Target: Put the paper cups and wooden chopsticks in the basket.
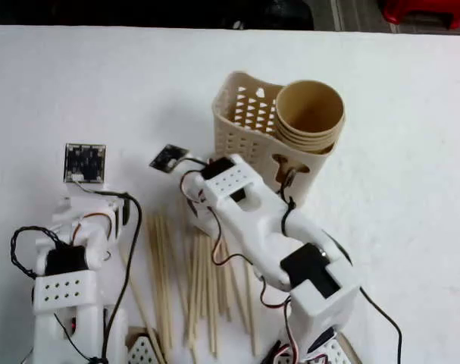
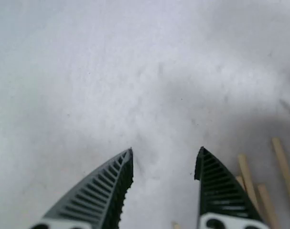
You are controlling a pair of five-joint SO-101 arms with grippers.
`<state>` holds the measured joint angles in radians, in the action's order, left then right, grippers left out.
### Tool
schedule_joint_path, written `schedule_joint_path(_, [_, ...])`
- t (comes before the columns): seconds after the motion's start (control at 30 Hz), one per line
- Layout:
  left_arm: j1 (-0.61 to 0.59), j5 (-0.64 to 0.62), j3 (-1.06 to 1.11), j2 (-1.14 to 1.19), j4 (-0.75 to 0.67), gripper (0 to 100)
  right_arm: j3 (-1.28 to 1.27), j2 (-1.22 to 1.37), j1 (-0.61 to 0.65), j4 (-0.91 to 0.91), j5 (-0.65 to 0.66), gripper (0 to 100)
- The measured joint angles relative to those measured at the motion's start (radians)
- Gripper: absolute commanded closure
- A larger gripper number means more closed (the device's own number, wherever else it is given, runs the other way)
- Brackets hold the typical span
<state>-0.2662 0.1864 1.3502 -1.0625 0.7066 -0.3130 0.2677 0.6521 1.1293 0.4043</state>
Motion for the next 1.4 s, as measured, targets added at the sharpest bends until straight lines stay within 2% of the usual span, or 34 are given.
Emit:
schedule_joint_path(0.17, [0.0, 0.0, 0.0, 0.0, 0.0, 78, 0.018, 0.017, 0.017, 0.018, -0.003, 97.8])
schedule_joint_path(0.53, [0.0, 0.0, 0.0, 0.0, 0.0, 79, 0.017, -0.025, 0.091, 0.126, -0.003, 97.9])
schedule_joint_path(0.77, [0.0, 0.0, 0.0, 0.0, 0.0, 79, 0.015, -0.219, 0.094, 0.212, -0.003, 97.9])
schedule_joint_path(1.0, [0.0, 0.0, 0.0, 0.0, 0.0, 79, 0.015, -0.431, 0.092, 0.221, -0.009, 97.9])
schedule_joint_path(1.4, [0.0, 0.0, 0.0, 0.0, 0.0, 79, 0.276, -0.519, 0.018, 0.221, -0.161, 98.0])
